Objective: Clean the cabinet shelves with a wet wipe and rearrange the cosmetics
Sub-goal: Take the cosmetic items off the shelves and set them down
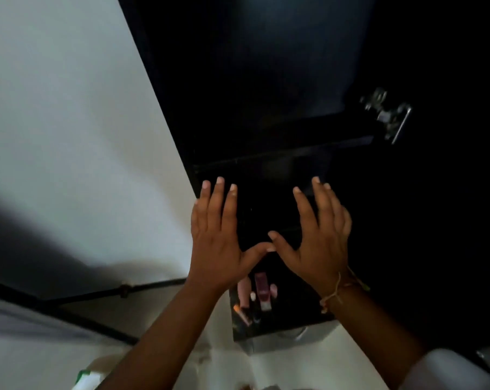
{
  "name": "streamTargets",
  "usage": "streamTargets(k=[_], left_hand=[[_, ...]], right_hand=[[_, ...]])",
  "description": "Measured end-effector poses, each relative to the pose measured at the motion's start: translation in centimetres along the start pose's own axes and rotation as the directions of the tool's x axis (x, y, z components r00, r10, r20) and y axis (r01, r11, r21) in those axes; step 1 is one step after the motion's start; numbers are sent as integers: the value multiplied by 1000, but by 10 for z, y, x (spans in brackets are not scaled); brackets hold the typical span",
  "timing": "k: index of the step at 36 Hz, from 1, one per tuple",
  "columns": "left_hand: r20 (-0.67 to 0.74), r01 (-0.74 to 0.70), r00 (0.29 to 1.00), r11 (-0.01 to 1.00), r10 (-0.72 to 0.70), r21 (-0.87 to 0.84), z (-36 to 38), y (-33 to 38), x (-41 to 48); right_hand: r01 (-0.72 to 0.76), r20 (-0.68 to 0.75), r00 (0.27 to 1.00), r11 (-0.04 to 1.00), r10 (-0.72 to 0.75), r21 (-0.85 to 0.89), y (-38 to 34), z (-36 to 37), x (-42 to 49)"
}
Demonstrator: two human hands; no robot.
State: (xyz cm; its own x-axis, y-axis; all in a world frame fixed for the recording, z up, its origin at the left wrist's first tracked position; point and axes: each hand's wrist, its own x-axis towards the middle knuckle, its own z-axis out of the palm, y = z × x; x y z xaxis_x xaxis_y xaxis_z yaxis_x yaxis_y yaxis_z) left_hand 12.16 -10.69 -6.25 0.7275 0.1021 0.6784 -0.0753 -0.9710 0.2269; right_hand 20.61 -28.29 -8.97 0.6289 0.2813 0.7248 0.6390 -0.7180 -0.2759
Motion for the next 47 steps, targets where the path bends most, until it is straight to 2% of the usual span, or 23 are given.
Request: streamTargets(k=[4, 9, 12, 16, 22, 26, 29, 33, 40, 47], left_hand=[[-194, -75, 978, 997, 79, 27, -33, 17, 62], [-397, -128, 907, 990, 141, 57, -74, 40, 133], [-475, -146, 864, 986, 165, 76, -95, 51, 170], [-527, -125, 837, 989, 147, 78, -113, 63, 212], [-476, -2, 879, 1000, 3, 2, -131, 58, 261], [-477, 85, 873, 994, -106, -65, -144, 50, 285], [-449, 144, 876, 984, -177, -107, -153, 45, 299], [-401, 204, 883, 969, -245, -142, -163, 37, 319], [-322, 257, 895, 946, -309, -195, -166, 24, 336], [-408, 173, 871, 948, -274, -267, -159, 19, 333]], right_hand=[[11, -173, 985, 1000, -9, 8, -9, -32, 66], [32, -377, 926, 999, -19, 30, -25, -73, 143], [56, -470, 882, 998, -30, 43, -34, -96, 184], [78, -510, 860, 995, -35, 63, -45, -121, 228], [124, -482, 876, 979, -31, 162, -60, -139, 277], [84, -355, 935, 964, 12, 254, -73, -144, 309], [20, -246, 969, 980, 30, 198, -78, -141, 331], [-22, -172, 984, 985, 52, 173, -81, -134, 356], [-93, -148, 982, 985, 115, 149, -81, -126, 386], [-102, -186, 973, 980, 133, 170, -81, -127, 389]])
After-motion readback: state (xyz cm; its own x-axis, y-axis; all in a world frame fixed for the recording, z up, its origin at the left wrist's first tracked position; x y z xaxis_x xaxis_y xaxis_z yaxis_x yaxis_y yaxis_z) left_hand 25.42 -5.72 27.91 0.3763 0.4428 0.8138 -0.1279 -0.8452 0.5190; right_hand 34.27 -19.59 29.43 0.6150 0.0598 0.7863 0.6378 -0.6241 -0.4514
